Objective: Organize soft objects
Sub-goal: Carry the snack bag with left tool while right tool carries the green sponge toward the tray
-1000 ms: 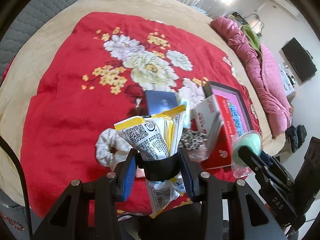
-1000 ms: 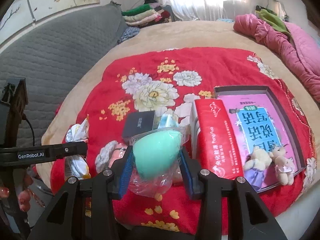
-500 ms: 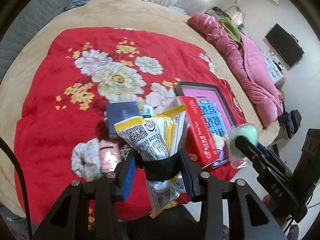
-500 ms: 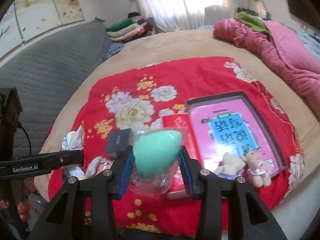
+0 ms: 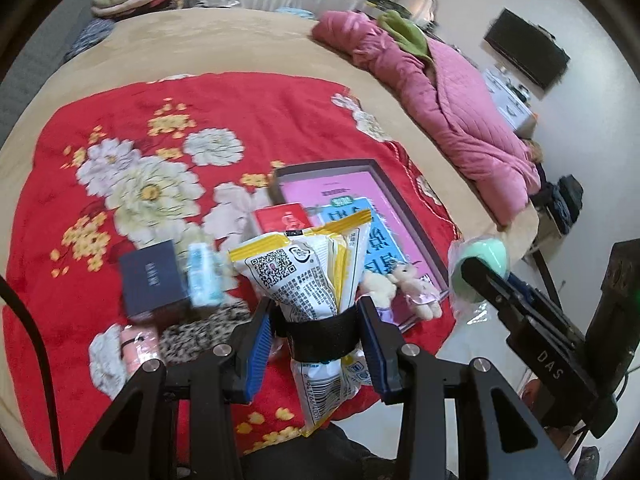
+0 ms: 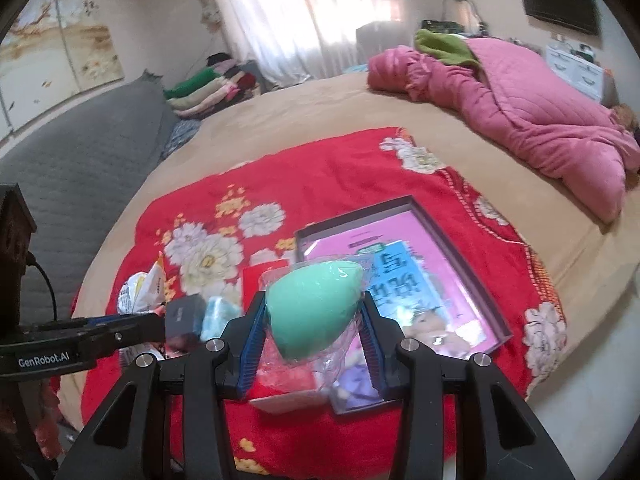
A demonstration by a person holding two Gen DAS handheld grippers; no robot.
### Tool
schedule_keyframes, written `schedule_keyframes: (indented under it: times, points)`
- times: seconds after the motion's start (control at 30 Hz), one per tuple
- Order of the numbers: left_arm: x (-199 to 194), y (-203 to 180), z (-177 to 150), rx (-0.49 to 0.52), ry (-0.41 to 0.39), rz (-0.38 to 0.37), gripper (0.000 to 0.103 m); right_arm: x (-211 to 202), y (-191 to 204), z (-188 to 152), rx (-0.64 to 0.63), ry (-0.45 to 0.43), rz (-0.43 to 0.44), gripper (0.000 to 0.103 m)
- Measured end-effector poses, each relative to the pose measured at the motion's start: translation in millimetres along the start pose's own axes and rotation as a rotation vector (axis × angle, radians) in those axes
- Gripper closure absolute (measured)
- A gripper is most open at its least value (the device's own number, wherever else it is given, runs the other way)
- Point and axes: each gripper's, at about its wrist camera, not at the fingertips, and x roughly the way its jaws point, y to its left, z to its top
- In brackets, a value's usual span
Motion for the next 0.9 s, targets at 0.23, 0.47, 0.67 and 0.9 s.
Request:
schedule_keyframes:
  times: [0.23, 0.47, 0.67, 0.9]
  points:
    - [28, -36, 14, 0.063, 0.036, -0.037, 0.061, -6, -40, 8, 0.060, -0.020, -0.044, 0.058]
    - [66, -69, 27, 0.116, 0.078, -0.057, 0.061, 3, -73, 12, 0.097, -0.004, -0.087, 0.058]
    - [100, -83, 37, 0.134, 0.124, -0.041, 0.061, 16, -98, 10, 0.122, 0.021, -0.111, 0.058]
    - [137, -90, 43, 0.147, 0.182, 0.000, 0.061, 43, -118, 7, 0.126, 0.069, -0.149, 0.058]
